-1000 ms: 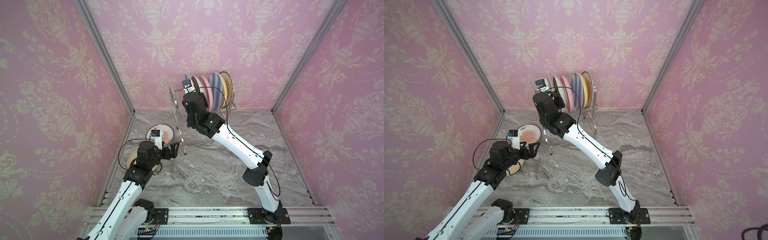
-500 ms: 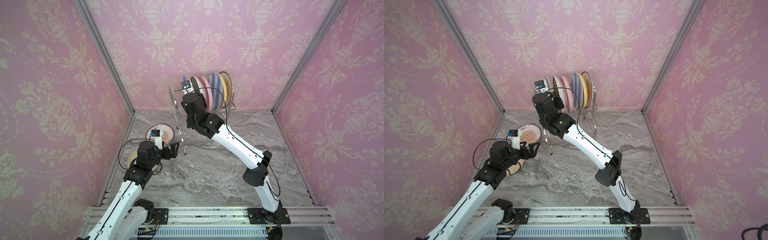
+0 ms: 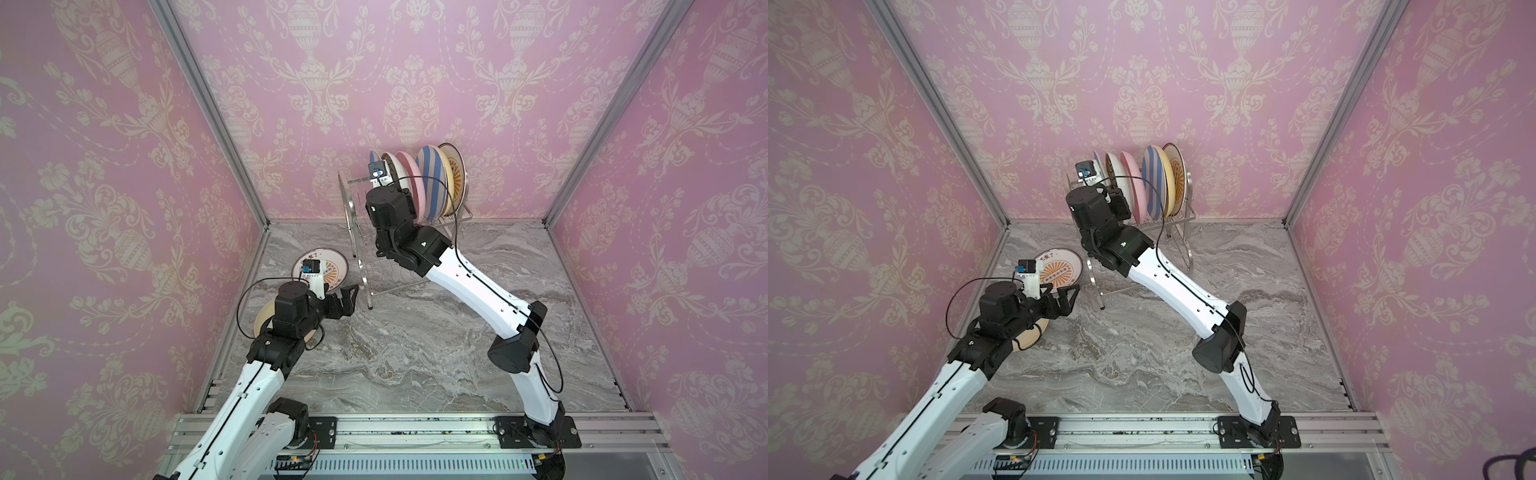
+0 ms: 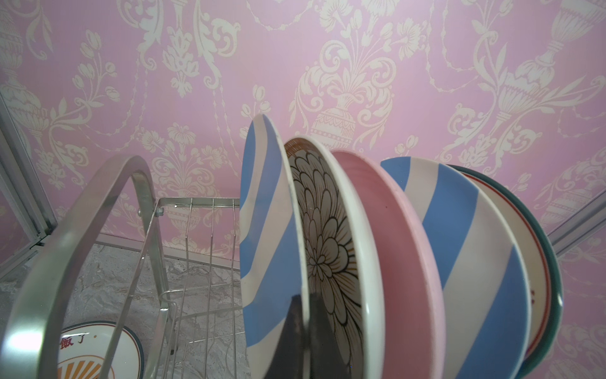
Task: Load plates into a dish rack
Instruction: Place the plate on the dish rack.
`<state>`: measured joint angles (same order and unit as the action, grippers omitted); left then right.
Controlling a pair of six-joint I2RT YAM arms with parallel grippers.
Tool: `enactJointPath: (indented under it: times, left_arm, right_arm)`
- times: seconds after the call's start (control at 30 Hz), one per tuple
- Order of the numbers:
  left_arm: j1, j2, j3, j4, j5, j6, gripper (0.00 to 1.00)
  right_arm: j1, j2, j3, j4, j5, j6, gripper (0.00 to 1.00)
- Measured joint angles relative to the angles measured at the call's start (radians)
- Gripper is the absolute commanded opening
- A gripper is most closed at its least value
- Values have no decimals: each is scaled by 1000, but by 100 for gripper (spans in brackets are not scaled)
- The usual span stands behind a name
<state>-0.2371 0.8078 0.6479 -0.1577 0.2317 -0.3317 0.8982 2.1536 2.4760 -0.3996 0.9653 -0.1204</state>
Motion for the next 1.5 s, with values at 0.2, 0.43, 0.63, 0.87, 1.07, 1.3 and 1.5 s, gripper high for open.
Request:
enactJointPath:
  times: [0.2, 0.43, 0.63, 0.87, 1.07, 1.3, 1.5]
  left_arm:
    - [1, 0, 0, 0, 0, 0, 99]
    - [1, 7, 0, 0, 0, 0, 99]
    - [1, 7, 0, 0, 0, 0, 99]
    - [1, 12, 0, 2, 1, 0, 99]
    - [1, 19, 0, 6, 7, -5, 99]
    - [1, 19, 0, 7, 11, -11, 99]
    - [1, 18, 0, 8, 11, -15, 99]
  right_arm:
    - [-1, 0, 1, 0, -8, 2, 15]
    - [-2, 2, 18, -27, -35, 2, 20]
    - [-2, 2, 27, -28, -42, 0, 22]
    - [-2, 2, 58, -25, -45, -40, 34]
    - [-1, 2, 71, -17, -48, -66, 36]
    - [2, 2, 74, -3, -60, -97, 50]
    - [13, 2, 78, 12, -54, -141, 58]
